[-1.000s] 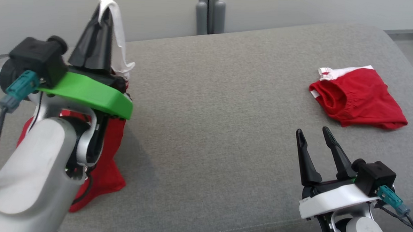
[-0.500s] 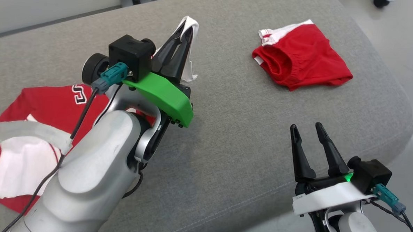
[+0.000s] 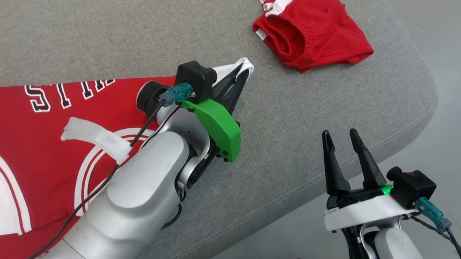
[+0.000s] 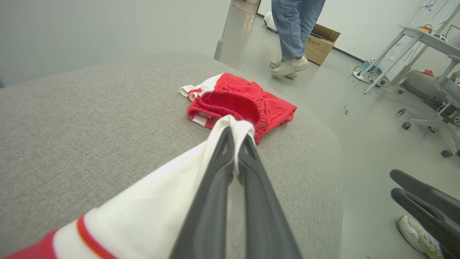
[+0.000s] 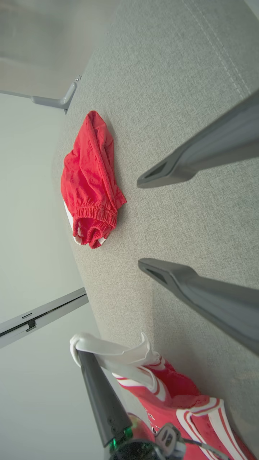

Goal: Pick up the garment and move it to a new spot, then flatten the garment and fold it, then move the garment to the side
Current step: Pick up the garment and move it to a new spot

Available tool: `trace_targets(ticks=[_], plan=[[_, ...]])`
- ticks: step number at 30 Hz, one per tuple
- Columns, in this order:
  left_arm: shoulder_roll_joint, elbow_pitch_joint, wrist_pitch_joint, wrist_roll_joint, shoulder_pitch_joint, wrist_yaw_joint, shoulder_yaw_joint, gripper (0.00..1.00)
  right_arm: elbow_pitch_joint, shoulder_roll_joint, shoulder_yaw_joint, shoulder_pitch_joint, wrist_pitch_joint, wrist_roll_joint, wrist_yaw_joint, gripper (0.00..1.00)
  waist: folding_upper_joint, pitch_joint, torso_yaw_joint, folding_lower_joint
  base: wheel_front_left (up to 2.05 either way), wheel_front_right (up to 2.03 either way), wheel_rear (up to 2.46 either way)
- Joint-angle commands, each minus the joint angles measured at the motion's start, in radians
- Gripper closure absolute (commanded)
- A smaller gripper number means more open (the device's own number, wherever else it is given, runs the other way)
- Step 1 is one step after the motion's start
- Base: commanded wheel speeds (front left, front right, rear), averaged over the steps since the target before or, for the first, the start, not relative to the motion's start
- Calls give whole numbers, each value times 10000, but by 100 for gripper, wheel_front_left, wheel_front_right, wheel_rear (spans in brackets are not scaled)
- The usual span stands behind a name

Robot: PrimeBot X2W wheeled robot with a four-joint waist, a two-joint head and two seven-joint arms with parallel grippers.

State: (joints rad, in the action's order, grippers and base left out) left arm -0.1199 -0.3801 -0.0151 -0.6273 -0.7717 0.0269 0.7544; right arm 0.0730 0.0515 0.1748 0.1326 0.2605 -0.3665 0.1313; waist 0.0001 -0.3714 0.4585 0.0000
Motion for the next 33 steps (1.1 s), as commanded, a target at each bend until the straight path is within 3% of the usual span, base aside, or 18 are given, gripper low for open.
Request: trace_targets(ticks=[1,2,11,17,33], plan=[[49,-265,71,-31,-177,-150,111,51,74,-6,57,193,47,-86,-11,0,-1,-402,197,0,0,0,0],[93,-405,94,-26,-216,-236,163,0,103,-7,92,227,54,-117,-11,0,-1,-418,175,0,0,0,0],[191,-310,702,205,-323,-673,592,0,55,0,-241,310,63,140,-11,0,-1,2,-676,0,0,0,0],[-436,534,1125,222,102,-228,163,0,38,0,-467,294,63,562,-11,0,-1,478,-1525,0,0,0,0],[-2708,2147,2288,-492,2163,1459,-2282,0,64,3,-438,153,-328,1494,-11,0,-1,1437,-3391,0,0,0,0]])
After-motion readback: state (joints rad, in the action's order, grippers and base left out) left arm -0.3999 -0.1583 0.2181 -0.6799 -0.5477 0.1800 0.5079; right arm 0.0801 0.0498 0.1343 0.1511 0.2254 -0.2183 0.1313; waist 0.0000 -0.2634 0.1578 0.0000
